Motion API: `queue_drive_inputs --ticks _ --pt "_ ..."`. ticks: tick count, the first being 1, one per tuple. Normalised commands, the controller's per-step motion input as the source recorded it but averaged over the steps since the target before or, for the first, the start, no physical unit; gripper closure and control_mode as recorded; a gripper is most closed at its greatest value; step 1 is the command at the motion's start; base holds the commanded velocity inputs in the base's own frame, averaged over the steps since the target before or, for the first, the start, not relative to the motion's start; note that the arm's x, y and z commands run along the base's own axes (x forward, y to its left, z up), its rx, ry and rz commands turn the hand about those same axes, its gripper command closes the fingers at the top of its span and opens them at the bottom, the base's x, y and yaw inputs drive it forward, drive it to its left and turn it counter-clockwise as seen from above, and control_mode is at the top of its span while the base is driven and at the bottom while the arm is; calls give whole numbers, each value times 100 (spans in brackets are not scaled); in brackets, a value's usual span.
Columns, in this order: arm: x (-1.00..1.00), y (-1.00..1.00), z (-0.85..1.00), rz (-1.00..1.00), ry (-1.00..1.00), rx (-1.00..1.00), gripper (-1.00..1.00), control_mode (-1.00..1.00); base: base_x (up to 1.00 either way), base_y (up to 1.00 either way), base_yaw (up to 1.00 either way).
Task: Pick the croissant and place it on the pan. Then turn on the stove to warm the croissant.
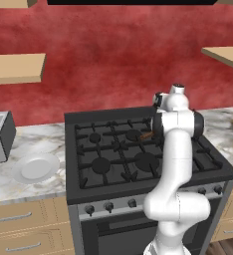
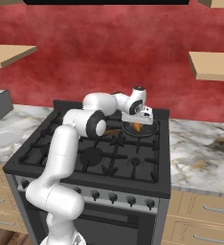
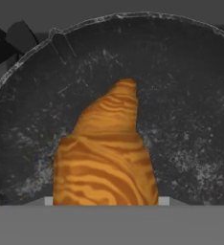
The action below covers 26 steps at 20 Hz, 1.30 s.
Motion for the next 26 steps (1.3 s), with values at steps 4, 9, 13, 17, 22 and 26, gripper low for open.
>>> queue_drive_inputs --ticks 4,9,13,17,22,26 --pt "17 -19 -15 0 0 0 -100 -100 0 0 0" --pt "6 -18 -4 0 0 0 -100 -100 0 0 0" --pt "0 -3 -4 0 0 0 -100 -100 0 0 0" --pt "1 0 -1 0 0 0 -100 -100 0 0 0" --pt "-3 -1 4 0 0 0 -100 -100 0 0 0" --pt "-35 -1 21 0 0 0 -100 -100 0 0 0"
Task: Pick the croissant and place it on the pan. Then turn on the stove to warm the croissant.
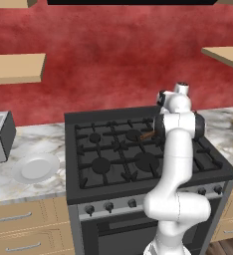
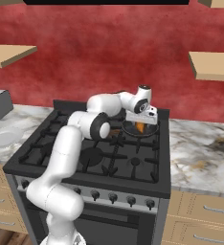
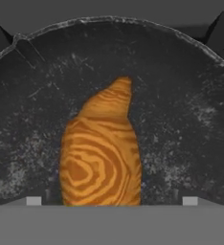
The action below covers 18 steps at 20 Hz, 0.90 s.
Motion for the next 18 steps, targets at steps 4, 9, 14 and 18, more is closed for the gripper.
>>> queue_drive_inputs --ticks 4,9,14,18 --pt "-56 0 15 0 0 0 -100 -100 0 0 0" --pt "-68 5 35 0 -1 0 -100 -100 0 0 0" --pt "-28 33 74 0 0 0 -100 -100 0 0 0" --pt "-48 35 42 0 -3 -2 -100 -100 0 0 0"
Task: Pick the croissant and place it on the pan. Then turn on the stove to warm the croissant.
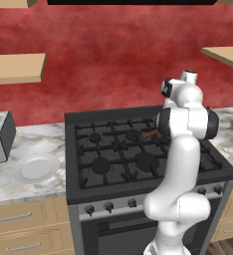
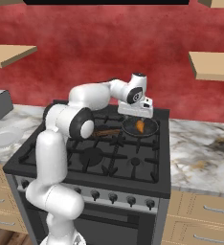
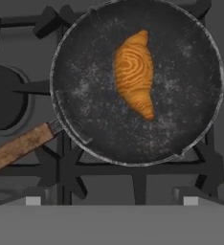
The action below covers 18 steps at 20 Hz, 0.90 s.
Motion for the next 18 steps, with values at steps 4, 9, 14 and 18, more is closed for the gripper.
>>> queue_drive_inputs --ticks 4,9,14,18 --pt "-70 5 17 0 -11 0 -100 -100 0 0 0" --pt "-76 0 29 0 -16 0 -100 -100 0 0 0" --pt "-77 0 33 1 -16 0 -100 -100 0 0 0" --pt "-71 2 22 4 -15 0 -100 -100 0 0 0"
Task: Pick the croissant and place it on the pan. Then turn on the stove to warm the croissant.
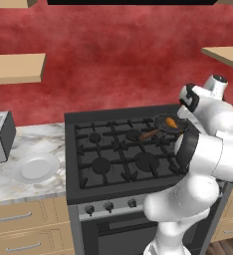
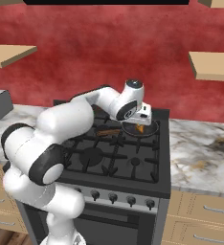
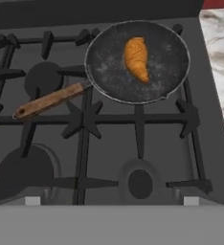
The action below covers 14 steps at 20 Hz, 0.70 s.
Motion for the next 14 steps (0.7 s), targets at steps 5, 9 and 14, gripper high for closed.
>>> queue_drive_inputs --ticks 5,9,14 --pt "-74 1 10 6 -15 0 -100 -100 0 0 0" --pt "-72 0 2 6 -15 0 -100 -100 0 0 0" --pt "-69 2 0 8 -15 -1 -100 -100 0 0 0"
